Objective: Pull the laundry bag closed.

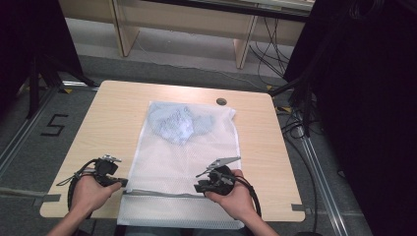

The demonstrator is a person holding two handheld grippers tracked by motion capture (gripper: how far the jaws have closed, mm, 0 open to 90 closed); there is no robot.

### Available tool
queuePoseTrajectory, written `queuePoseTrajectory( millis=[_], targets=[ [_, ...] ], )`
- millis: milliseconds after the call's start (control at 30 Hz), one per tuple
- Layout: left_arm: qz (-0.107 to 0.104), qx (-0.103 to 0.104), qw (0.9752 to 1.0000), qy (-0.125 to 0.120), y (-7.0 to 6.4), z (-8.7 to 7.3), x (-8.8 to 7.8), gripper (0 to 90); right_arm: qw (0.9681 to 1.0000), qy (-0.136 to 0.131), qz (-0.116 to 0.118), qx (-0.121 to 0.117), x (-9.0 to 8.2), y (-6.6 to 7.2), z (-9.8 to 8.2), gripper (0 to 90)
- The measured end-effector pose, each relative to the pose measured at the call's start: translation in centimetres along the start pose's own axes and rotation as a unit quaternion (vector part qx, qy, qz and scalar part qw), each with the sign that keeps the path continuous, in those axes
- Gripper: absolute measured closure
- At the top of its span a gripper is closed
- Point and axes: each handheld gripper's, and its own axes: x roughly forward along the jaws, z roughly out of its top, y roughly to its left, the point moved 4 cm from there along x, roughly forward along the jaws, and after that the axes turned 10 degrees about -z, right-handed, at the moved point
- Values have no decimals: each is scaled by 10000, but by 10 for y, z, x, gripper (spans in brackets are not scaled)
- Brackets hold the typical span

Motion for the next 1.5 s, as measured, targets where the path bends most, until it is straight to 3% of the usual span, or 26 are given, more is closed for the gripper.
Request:
queuePoseTrajectory(
  millis=[67,100,133,200,267,300,333,367,400,467,600,667,800,900,933,1033,1067,1233,1300,1400,1433,1500],
  targets=[
    [-19,-15,10000,60,0,-1,0,896,10000,74,14,-52,0,2,1,739],
    [-23,-8,10000,82,0,-1,1,895,9999,-80,78,-64,5,5,3,738],
    [-55,-12,9999,150,0,-2,2,895,9998,51,112,-171,6,9,6,735],
    [-18,-51,10000,74,0,-2,4,895,9998,-26,129,-137,9,11,7,734],
    [1,-23,10000,85,0,-2,5,895,9997,190,103,-146,11,16,11,726],
    [1,-23,10000,85,0,-2,5,895,9996,135,101,-206,13,17,12,724],
    [-31,-60,9998,209,-1,-3,4,894,9996,172,106,-192,14,19,13,719],
    [-31,-60,9998,209,-1,-3,4,893,9995,165,174,-213,15,21,15,712],
    [-13,-217,9996,152,-3,-4,5,893,9994,112,204,-266,17,22,16,707],
    [18,-218,9997,147,-2,-4,5,893,9995,167,191,-210,18,24,17,703],
    [86,-340,9994,13,0,-4,7,895,9989,98,277,-370,27,33,23,693],
    [20,-266,9996,63,1,-4,7,895,9985,139,299,-446,29,37,26,688],
    [26,-333,9992,201,0,-4,6,895,9981,214,337,-477,35,43,28,679],
    [1,-137,9995,289,3,-4,6,894,9975,385,404,-426,42,53,28,671],
    [2,-145,9995,294,3,-4,6,894,9971,324,422,-535,44,54,29,669],
    [0,-151,9995,294,3,-4,6,894,9969,339,461,-533,47,58,31,661],
    [-24,-261,9994,215,2,-4,7,894,9968,336,473,-549,48,60,33,656],
    [-30,-226,9994,277,4,-4,7,894,9970,352,456,-521,49,63,37,646],
    [-43,-349,9991,253,2,-5,7,894,9969,321,440,-571,50,64,39,641],
    [-26,-225,9993,294,4,-5,6,894,9969,342,494,-513,51,66,40,636],
    [-41,-257,9993,274,4,-5,6,894,9962,242,496,-671,53,65,42,636],
    [-33,-252,9993,282,4,-5,6,894,9965,415,527,-491,55,69,41,635]
  ],
)
